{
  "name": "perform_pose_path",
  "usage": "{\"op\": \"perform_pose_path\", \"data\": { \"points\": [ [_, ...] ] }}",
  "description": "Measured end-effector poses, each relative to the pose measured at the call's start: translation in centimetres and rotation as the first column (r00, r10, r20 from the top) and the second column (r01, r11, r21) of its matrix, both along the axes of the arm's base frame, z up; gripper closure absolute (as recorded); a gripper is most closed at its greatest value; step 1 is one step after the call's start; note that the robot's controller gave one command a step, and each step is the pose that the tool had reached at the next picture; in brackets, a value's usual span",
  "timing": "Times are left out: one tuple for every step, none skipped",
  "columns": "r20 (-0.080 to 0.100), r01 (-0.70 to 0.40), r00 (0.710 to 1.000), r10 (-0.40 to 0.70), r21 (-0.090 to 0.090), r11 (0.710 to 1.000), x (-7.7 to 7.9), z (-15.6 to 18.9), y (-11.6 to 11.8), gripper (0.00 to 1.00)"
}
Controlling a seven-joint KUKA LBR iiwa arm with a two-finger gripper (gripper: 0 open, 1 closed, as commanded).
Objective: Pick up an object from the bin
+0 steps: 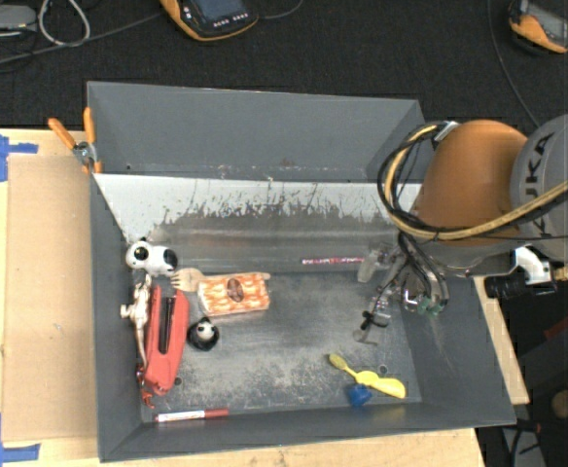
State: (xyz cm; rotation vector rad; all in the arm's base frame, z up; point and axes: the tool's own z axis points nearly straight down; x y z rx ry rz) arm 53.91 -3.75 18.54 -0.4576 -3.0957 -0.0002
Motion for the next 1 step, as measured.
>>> {"op": "perform_pose_path", "data": {
  "points": [
    [0.008,0.054,0.999,-0.054,-0.001,0.999,-0.88,0.80,-1.76,0.00]
  ]
}}
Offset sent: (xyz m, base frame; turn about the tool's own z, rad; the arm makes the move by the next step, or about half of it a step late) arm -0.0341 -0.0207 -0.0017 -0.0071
